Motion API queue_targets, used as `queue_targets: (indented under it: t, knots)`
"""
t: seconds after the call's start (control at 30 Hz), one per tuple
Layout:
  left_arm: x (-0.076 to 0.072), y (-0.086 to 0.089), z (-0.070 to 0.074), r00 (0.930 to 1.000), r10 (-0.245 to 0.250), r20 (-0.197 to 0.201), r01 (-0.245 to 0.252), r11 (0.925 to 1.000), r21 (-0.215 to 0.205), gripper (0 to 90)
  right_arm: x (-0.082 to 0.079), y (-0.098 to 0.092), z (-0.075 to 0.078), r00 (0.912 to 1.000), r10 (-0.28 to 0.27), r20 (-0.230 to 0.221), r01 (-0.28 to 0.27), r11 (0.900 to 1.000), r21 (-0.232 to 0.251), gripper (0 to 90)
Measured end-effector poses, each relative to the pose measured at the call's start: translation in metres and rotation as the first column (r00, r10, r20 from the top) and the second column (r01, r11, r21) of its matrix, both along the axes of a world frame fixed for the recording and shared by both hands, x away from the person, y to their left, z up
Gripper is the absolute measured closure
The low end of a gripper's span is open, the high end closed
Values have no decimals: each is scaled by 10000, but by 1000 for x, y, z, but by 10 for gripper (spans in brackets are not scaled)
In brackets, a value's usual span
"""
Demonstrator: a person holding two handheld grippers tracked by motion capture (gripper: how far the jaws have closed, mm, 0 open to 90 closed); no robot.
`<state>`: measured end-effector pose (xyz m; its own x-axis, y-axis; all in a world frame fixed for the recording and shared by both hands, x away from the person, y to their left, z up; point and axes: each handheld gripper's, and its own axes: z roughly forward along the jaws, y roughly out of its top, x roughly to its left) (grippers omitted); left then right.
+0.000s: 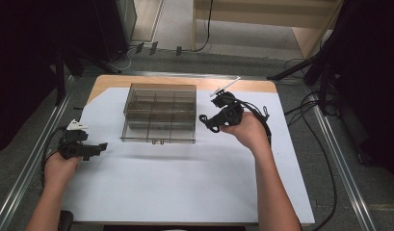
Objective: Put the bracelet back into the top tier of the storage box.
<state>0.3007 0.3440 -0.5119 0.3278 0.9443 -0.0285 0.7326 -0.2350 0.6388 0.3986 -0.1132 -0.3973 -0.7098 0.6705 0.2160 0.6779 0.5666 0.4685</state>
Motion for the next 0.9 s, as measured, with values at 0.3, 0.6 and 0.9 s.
queue_targets:
  t: [0.3, 0.6, 0.9]
  knots:
    - [0, 1, 0, 10000, -3, -17, 3, 10000, 3, 144, -3, 15, -1, 9992, 402, -51, -401, 9992, 88, 771]
    - [8, -5, 0, 9999, -163, -2, 163, 9999, -44, 144, -10, 28, 1, 9987, 503, 91, -502, 9985, -202, 771]
    - [13, -9, 1, 9996, -288, 30, 288, 9996, -44, 144, -16, 46, 2, 9972, 725, 185, -721, 9971, -245, 771]
